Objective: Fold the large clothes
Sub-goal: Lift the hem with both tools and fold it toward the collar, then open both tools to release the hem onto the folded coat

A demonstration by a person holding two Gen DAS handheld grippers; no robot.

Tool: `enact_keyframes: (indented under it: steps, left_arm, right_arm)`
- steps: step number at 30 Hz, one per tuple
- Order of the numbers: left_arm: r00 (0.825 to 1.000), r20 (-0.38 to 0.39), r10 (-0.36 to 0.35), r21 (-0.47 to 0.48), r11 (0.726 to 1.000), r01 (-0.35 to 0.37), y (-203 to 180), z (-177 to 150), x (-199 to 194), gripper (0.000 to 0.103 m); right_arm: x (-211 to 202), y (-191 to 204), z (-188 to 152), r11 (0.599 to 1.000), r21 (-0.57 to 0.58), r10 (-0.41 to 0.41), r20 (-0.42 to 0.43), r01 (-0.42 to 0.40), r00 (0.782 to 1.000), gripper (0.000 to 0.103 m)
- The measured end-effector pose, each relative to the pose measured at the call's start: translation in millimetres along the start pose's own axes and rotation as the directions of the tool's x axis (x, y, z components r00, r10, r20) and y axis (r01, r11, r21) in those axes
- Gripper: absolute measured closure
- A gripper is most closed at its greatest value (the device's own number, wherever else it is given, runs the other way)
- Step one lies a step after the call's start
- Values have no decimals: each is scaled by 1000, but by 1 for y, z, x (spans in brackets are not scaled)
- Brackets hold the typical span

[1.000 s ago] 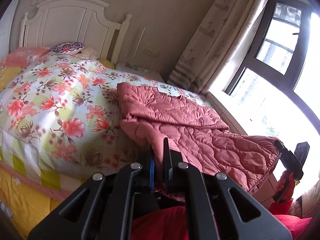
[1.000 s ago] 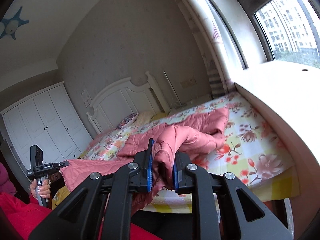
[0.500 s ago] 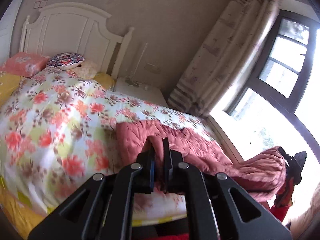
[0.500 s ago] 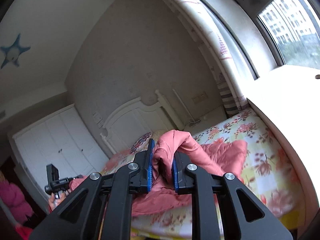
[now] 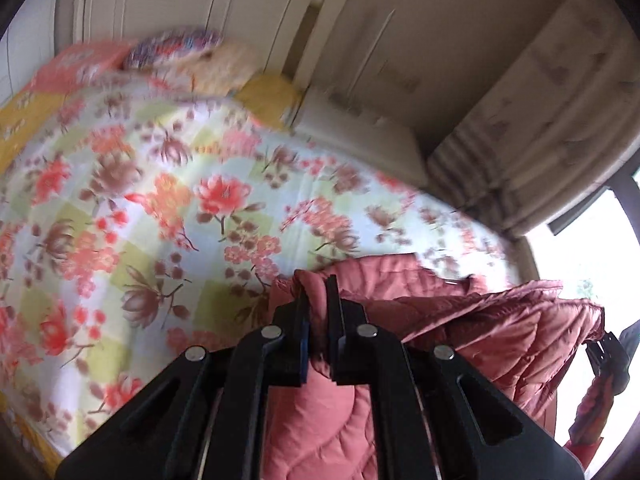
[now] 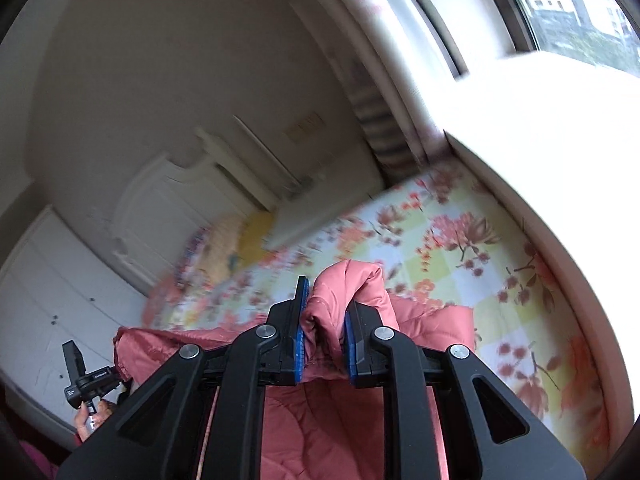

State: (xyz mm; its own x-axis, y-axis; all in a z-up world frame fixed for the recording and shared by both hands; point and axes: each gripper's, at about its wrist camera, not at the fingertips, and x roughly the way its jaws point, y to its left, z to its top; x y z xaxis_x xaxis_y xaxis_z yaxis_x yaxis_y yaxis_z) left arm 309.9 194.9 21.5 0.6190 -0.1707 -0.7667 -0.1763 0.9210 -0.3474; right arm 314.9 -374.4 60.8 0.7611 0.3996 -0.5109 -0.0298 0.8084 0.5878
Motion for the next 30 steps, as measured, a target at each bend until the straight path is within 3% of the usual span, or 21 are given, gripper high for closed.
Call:
enact_keyframes:
  steps: [4, 9, 13, 17, 18, 19, 20, 21, 22, 23, 24, 26, 28, 30]
  left_arm:
    - [992, -109, 67, -9, 998, -68, 6, 18, 68, 96]
    - [976, -178, 127, 2, 992, -128, 12, 30, 125, 96]
    - [965, -198, 172, 47, 985, -166, 7, 31, 148, 93]
    - [963, -179, 202, 75, 979, -191, 1, 29, 152, 93]
    - [961, -177, 211, 78, 977, -200, -1, 30, 153, 93]
    - [960, -173, 220, 86, 974, -208, -3, 31, 153, 93]
    - [958, -168, 230, 94, 972, -217, -4, 30, 153, 93]
    - [958, -167, 235, 98, 970, -221, -6, 31, 153, 93]
    - [957, -165, 238, 98, 970, -224, -6, 30, 153, 93]
    - [957, -164, 240, 99, 969, -226, -7, 30, 153, 92]
    - [956, -162, 244, 103, 968, -229, -7, 30, 154, 92]
    - [956, -159, 247, 103, 967, -233, -8, 29, 154, 92]
    - [956, -159, 246, 98, 968, -233, -7, 30, 154, 92]
    - [957, -159, 243, 89, 969, -232, -6, 29, 155, 92]
  right_arm:
    - [67, -19, 7, 995, 32, -88, -91, 91, 992, 86]
    - [135, -46, -6, 977, 18, -207, -182, 213, 961, 86]
    - [160, -63, -18, 956, 4, -286, -220, 294, 933, 84]
    - [140, -52, -9, 947, 11, -316, -156, 322, 936, 83]
    - [132, -44, -5, 945, -2, -323, -129, 326, 937, 78]
    - [121, -35, 1, 940, -19, -341, -89, 341, 936, 64]
    - [105, -20, 8, 915, -46, -402, -9, 401, 916, 49]
    - [90, -8, 15, 877, -58, -472, 79, 477, 878, 14]
    - [77, 3, 19, 852, -64, -506, 153, 520, 849, 5]
    - [62, 16, 21, 834, -71, -520, 233, 548, 822, 5]
    - [48, 34, 21, 838, -105, -490, 287, 536, 823, 6]
    - [43, 79, 7, 859, -271, -371, 255, 434, 893, 6]
    - [56, 112, -14, 871, -394, -250, 154, 292, 956, 7]
    - [87, 145, -45, 865, -487, -150, -22, 121, 988, 11]
